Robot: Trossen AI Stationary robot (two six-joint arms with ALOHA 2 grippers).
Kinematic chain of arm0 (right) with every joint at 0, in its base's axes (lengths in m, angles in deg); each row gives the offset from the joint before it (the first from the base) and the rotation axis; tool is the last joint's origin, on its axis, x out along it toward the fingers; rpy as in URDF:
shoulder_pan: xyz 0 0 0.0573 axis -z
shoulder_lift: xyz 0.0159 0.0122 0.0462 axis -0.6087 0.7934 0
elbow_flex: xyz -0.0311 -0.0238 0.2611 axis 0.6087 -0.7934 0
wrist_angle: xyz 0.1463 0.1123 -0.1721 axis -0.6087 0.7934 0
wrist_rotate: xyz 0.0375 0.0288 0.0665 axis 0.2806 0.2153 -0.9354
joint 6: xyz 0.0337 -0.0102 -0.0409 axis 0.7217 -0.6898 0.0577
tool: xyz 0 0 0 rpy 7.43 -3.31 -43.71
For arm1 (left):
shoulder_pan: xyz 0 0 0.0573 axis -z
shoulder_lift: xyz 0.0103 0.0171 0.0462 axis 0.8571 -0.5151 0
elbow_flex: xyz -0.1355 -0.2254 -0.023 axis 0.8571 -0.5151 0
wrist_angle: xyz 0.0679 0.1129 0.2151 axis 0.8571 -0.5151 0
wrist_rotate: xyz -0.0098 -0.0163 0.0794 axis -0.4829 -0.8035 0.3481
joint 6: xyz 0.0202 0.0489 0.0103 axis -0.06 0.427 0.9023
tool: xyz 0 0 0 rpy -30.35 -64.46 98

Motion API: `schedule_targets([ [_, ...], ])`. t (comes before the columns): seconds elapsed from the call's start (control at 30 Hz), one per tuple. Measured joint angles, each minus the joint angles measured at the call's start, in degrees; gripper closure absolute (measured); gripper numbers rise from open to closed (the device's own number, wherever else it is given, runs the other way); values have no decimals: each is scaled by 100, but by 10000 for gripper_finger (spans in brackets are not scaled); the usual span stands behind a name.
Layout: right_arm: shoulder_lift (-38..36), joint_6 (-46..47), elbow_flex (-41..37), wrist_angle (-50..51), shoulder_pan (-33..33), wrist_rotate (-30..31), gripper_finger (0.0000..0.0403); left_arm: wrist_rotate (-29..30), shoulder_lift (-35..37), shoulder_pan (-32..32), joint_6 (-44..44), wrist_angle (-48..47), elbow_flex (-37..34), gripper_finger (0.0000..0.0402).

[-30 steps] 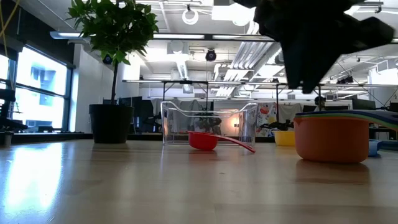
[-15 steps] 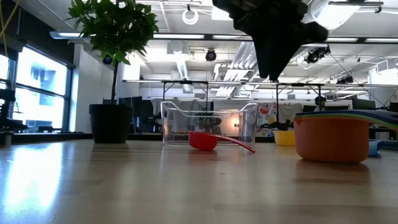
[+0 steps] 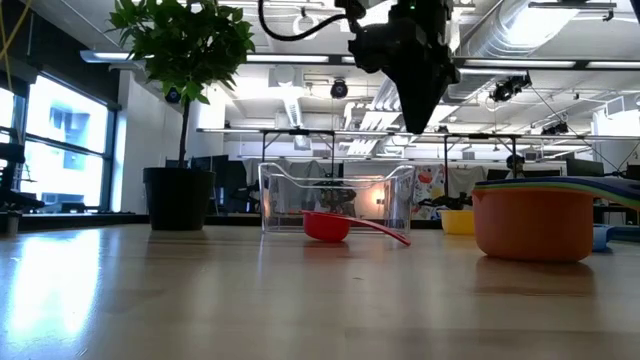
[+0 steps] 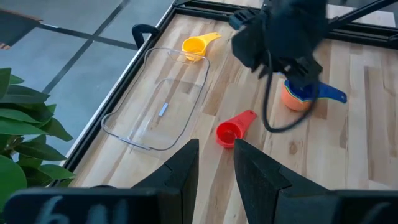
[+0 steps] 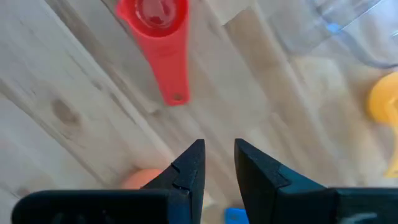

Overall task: Nest measuring cups in basket
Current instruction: Stack the yellow measuring cup on top of the purple measuring cup

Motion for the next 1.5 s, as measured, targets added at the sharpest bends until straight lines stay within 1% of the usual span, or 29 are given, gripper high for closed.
schedule_targets([
  [0.13, -246, -698, 0, 220, 361, 108, 325, 31, 0, -4, -4, 2, 0, 312],
  [0.37, -872, -1600, 0, 246, 1048, 201, 325, 437, 0, -19, -54, 4, 0, 312],
  [0.63, -1439, -2396, -55, 300, 1752, 205, 325, 443, 0, -255, -93, 2, 0, 312],
  [0.7, -1624, -2522, -293, 150, 1921, 100, 325, 442, 0, -313, -101, 8, 0, 312],
  [0.9, -2334, -2729, -1462, -562, 2374, -196, 325, 439, 0, -470, -106, 11, 0, 312],
  [1.1, -2923, -3245, -2365, -1255, 2795, -571, 325, 437, 1, -635, -110, 11, 0, 312],
  [1.3, -3096, -4049, -3015, -1720, 3107, -686, 325, 437, 0, -727, -109, 11, 0, 312],
  [1.43, -3096, -4839, -3416, -2165, 3144, -686, 325, 437, 1, -729, -150, 11, 0, 312],
  [1.5, -3096, -5083, -3588, -2324, 3140, -688, 324, 434, 0, -727, -220, 9, 0, 312],
])
